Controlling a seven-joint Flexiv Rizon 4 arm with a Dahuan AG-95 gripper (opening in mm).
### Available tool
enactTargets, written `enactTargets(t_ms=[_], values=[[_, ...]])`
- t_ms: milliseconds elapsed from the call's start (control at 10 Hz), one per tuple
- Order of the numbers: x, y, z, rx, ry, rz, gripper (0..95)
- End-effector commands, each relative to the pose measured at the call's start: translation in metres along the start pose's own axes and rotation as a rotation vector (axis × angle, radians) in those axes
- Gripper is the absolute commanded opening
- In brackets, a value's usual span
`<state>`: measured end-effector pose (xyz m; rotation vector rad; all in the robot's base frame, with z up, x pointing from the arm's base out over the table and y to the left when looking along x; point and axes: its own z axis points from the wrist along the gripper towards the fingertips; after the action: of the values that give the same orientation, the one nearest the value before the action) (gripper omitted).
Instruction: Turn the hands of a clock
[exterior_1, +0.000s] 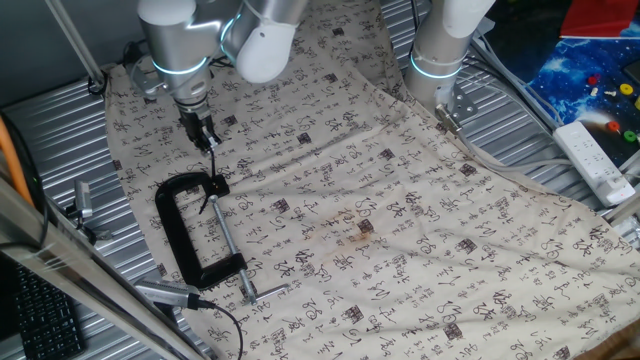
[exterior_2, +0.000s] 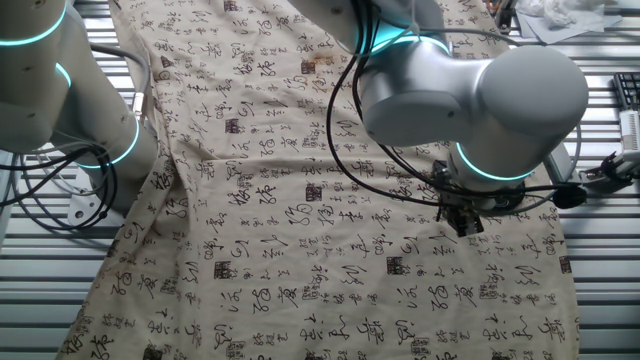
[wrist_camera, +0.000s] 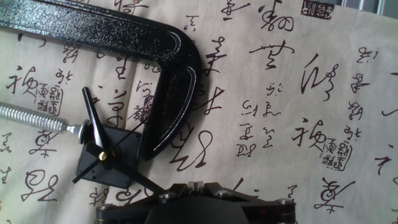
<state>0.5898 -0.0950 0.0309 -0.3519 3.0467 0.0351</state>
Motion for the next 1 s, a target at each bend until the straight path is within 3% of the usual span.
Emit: enactTargets(t_ms=[100, 1000], values=[[0.0004, 0.0, -0.0001, 0.001, 0.0, 0.004, 0.0], [0.0041, 0.0029, 0.0001, 0.002, 0.0, 0.027, 0.0]])
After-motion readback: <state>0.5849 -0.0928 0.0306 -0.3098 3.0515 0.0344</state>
